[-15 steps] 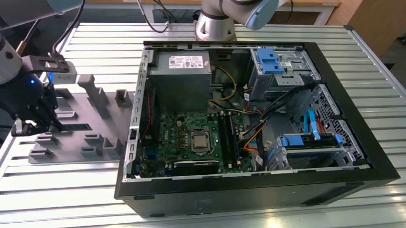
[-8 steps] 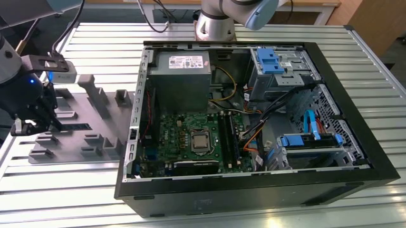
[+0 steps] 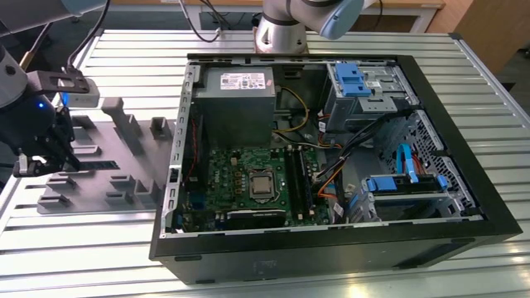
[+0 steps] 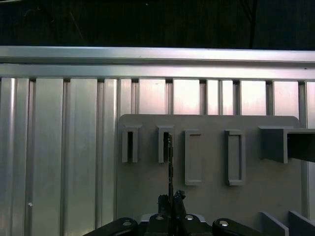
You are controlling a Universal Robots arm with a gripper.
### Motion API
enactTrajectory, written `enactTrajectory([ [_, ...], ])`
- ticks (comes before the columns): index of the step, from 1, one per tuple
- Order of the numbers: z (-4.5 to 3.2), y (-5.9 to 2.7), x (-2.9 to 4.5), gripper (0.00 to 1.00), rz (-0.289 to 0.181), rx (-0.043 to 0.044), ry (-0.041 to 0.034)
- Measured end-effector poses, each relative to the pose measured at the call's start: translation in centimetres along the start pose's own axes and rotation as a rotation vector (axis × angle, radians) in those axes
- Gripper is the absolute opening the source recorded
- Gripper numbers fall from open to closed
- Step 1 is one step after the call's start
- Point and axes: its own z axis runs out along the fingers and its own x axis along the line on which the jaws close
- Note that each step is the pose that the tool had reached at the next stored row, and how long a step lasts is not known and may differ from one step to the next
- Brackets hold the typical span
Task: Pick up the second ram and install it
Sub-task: 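Pick up the second ram and move it above second insertion slot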
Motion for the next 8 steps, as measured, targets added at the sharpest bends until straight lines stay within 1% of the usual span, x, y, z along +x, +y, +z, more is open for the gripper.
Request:
enactTrajectory([
  [8, -0.17, 0.01, -0.01, 0.14, 0.000, -0.0001, 0.0001],
])
